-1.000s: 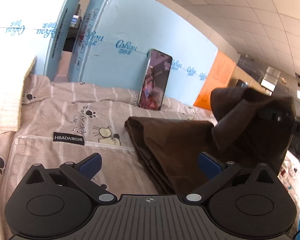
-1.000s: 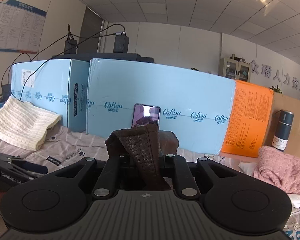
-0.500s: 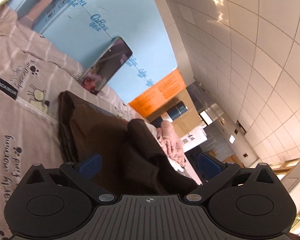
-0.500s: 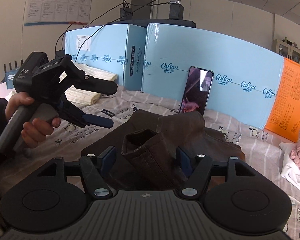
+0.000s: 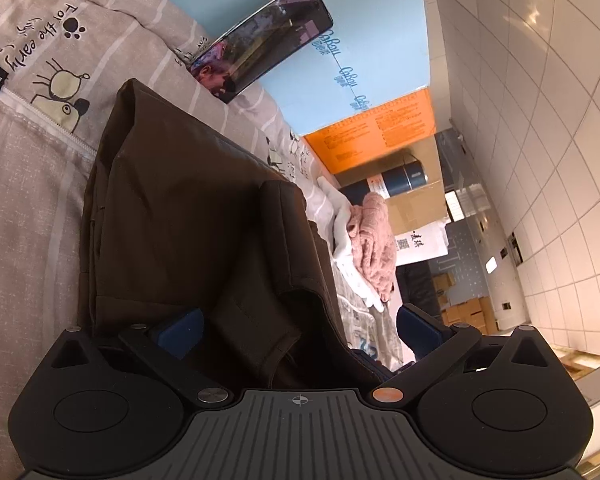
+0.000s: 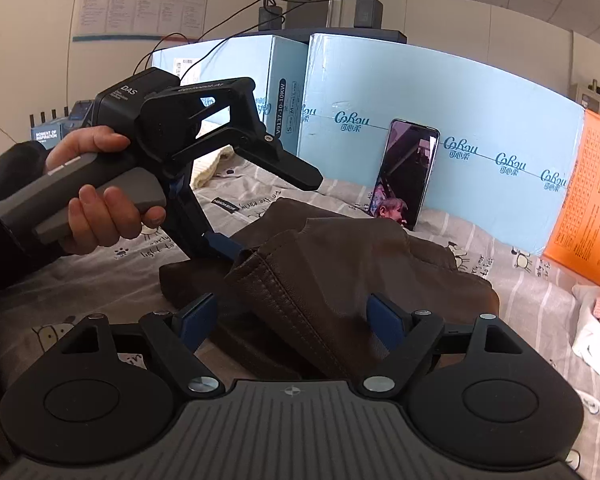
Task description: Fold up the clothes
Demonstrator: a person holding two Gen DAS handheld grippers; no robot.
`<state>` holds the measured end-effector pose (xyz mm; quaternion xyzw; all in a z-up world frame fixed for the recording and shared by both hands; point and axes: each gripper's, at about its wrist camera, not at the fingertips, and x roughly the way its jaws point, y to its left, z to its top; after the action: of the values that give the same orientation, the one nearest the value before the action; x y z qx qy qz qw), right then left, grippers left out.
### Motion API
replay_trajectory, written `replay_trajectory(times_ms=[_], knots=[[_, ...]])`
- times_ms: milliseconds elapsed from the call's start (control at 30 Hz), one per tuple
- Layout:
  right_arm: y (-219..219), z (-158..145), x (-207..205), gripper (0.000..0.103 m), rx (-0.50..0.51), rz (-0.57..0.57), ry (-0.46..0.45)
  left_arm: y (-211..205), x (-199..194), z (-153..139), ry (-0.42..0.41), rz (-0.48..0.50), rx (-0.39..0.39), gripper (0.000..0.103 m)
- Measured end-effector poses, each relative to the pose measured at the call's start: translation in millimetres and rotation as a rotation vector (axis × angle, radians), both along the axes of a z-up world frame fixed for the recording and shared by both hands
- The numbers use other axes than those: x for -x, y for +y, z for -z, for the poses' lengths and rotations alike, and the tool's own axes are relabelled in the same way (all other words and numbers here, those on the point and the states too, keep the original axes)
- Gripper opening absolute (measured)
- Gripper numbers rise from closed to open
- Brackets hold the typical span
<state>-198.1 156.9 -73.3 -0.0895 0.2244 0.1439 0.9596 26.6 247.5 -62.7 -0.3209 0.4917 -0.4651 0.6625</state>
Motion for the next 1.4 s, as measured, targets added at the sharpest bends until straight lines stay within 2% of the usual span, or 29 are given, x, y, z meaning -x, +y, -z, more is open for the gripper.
replay_trajectory(times_ms=[100, 133, 200, 233, 267, 333, 433, 500, 567, 600, 733, 800, 833, 867, 967, 1067, 1233, 1333, 1400], knots=[[3.0, 4.0, -16.5, 0.080, 0.025, -0.017, -0.016, 1.2, 2.0, -2.1, -0.002, -0.003, 0.024, 0.103], [2.1, 5.8, -20.8, 0.075, 0.022, -0.021, -0.030, 1.0, 1.8, -2.9, -0.001, -0.003, 0.023, 0.103], [-1.8, 8.4, -28.3, 0.051, 0.010, -0.012, -0.058, 0.3, 0.9, -3.2, 0.006, -0.004, 0.024, 0.103], [-6.6, 8.4, -30.2, 0.032, -0.004, 0.012, -0.072, -0.2, 0.2, -2.8, 0.012, -0.005, 0.027, 0.103], [-13.5, 7.3, -30.8, 0.023, -0.033, 0.036, -0.091, -1.2, -1.1, -2.8, 0.022, -0.007, 0.034, 0.103], [-27.8, 2.9, -26.9, 0.016, -0.093, 0.103, -0.138, -4.8, -4.7, -2.1, 0.049, -0.018, 0.048, 0.103], [-42.2, -5.2, -14.9, 0.016, -0.159, 0.201, -0.230, -12.1, -10.7, 2.8, 0.133, -0.051, 0.099, 0.103], [-45.0, -8.6, -8.6, 0.016, -0.164, 0.228, -0.270, -19.9, -12.4, 4.7, 0.187, -0.037, 0.139, 0.103], [-45.1, -10.8, -3.2, 0.016, -0.152, 0.240, -0.302, -26.3, -11.3, 1.0, 0.181, -0.021, 0.150, 0.103], [-44.3, -9.9, -2.5, 0.016, -0.154, 0.199, -0.293, -27.9, -11.3, -2.3, 0.160, -0.015, 0.148, 0.103], [-35.5, -2.7, -4.2, 0.025, -0.141, 0.038, -0.216, -24.5, -10.2, -16.3, 0.044, -0.003, 0.089, 0.103], [-30.3, 2.5, -6.9, 0.030, -0.137, -0.049, -0.156, -20.8, -6.3, -22.2, -0.023, 0.020, 0.002, 0.103], [-27.8, 5.2, -8.3, 0.039, -0.136, -0.093, -0.127, -18.8, -4.3, -24.8, -0.056, 0.028, -0.040, 0.103], [-26.1, 7.5, -9.7, 0.054, -0.139, -0.122, -0.101, -15.4, -2.2, -25.1, -0.075, 0.013, -0.066, 0.103], [-24.3, 13.2, -12.8, 0.069, -0.151, -0.185, -0.026, -8.2, -0.6, -21.6, -0.041, 0.009, -0.073, 0.103], [-26.4, 15.1, -16.4, 0.077, -0.171, -0.197, 0.019, -12.6, 1.4, -25.4, -0.078, 0.007, -0.158, 0.103], [-25.7, 21.1, -19.5, 0.082, -0.209, -0.227, 0.062, -45.4, 0.8, -24.3, -0.133, 0.031, -0.329, 0.103], [-26.8, 26.5, -22.0, 0.083, -0.239, -0.240, 0.087, -66.9, 6.0, -23.6, -0.228, 0.069, -0.409, 0.103], [-28.9, 29.4, -23.2, 0.083, -0.262, -0.246, 0.100, -69.4, 12.7, -23.6, -0.307, 0.072, -0.415, 0.102]])
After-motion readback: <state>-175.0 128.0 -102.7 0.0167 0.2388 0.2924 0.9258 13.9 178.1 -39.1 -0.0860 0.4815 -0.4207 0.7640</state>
